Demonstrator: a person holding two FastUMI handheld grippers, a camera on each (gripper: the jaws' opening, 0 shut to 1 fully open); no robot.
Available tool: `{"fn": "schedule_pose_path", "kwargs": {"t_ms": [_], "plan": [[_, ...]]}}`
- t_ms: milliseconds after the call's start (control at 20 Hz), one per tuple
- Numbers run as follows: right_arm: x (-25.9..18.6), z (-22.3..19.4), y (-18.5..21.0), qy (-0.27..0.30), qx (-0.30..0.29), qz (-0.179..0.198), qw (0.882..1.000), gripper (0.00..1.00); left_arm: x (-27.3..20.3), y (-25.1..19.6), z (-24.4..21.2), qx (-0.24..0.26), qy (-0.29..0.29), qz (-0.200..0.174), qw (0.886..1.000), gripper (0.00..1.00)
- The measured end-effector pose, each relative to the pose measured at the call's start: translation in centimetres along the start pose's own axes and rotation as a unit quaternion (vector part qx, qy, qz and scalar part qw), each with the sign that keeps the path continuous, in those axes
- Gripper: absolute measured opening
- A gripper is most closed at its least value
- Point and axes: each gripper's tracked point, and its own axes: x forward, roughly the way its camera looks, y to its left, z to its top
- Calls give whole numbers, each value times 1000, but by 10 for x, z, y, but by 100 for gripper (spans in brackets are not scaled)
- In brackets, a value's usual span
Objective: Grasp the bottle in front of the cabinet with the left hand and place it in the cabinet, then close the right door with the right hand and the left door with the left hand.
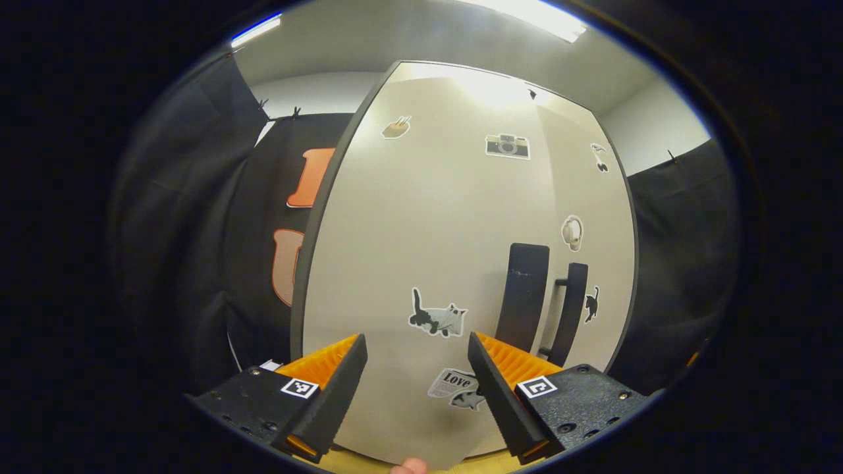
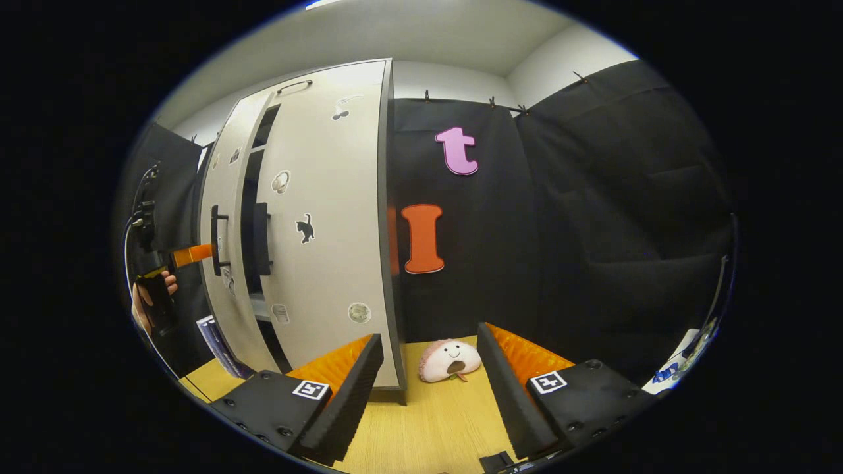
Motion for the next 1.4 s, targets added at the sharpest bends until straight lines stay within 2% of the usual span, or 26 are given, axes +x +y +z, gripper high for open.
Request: {"fn": "schedule_pose_path", "kwargs": {"t_ms": [300,350,450,500,550,950,1100,1400], "plan": [[-10,5,-8,-5,7,-5,1000,86,1,-3,2,7,-1,1,1000,95],[-10,5,-7,-6,9,-3,1000,95,1,-3,2,7,-4,2,1000,95],[-11,4,-3,-4,10,4,1000,94,-2,-2,-2,1,-3,8,1000,95],[-10,1,0,-2,10,8,1000,95,-5,-3,-5,-3,3,8,1000,91],[-11,0,3,0,10,14,1000,95,-10,-3,-6,-7,6,9,1000,95],[-6,-3,29,1,15,63,998,95,-90,-9,-4,-1,10,2,1000,95],[-9,-5,35,4,12,80,997,95,-122,-10,-2,15,4,12,1000,95],[-17,-15,44,12,11,106,994,95,-180,-21,-20,15,24,15,999,95]]}}
